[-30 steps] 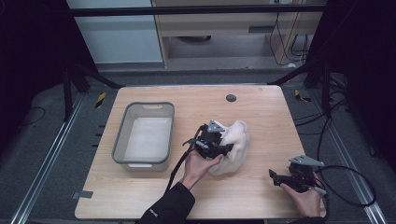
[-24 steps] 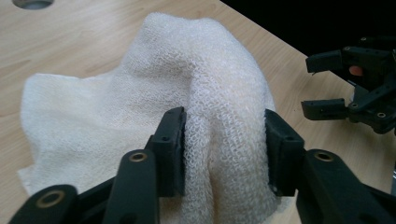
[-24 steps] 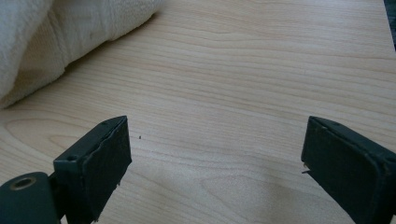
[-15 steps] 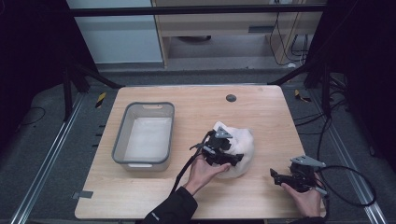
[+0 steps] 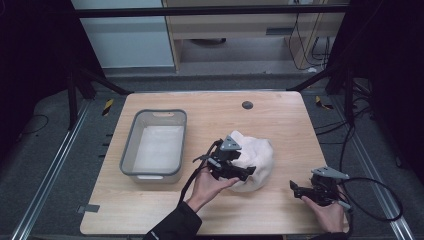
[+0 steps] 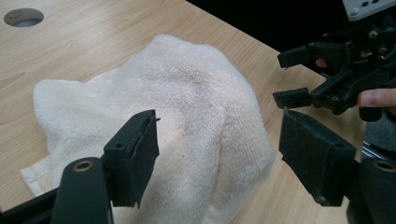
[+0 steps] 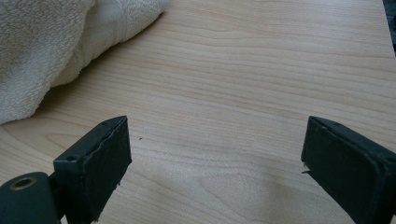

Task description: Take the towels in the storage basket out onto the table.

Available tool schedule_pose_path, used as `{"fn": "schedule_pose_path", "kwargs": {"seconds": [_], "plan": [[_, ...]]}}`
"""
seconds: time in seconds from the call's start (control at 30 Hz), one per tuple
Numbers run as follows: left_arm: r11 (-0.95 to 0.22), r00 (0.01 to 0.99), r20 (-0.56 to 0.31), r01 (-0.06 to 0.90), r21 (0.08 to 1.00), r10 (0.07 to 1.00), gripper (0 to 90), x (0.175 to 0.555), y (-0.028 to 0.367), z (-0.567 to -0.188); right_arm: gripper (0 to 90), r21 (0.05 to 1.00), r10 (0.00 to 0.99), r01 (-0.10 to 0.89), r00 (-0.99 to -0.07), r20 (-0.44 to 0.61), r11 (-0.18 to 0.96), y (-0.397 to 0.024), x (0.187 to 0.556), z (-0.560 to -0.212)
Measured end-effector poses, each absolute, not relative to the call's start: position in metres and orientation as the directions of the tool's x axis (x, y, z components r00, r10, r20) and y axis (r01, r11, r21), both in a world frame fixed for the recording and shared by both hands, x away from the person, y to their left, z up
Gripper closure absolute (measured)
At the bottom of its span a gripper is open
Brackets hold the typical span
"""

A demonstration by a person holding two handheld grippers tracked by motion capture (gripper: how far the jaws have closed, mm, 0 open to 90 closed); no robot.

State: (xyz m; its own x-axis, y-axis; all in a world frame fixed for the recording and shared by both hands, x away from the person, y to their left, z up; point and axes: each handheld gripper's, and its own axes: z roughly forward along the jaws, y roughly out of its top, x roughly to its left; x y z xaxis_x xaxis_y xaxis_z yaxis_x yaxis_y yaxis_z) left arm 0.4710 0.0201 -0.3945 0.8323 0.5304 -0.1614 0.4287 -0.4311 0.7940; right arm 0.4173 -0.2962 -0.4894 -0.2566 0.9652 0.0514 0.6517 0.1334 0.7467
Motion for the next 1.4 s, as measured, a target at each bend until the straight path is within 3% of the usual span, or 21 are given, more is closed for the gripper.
{"fn": "schedule_pose_path", "kwargs": {"seconds": [0.33, 1.4], "plan": [[-0.411, 0.827, -0.123, 0.394, 0.822, 0.548, 24.5, 0.46, 0.056, -0.386, 7.7, 0.747, 0.966, 0.652, -0.254, 0.051, 0.132, -0.296, 0.417, -0.49], [-0.295, 0.67, -0.089, 0.438, 0.849, 0.737, 23.5, 0.435, 0.195, -0.398, 6.6, 0.745, 0.963, 0.649, -0.266, 0.037, 0.15, -0.295, 0.416, -0.493]]}}
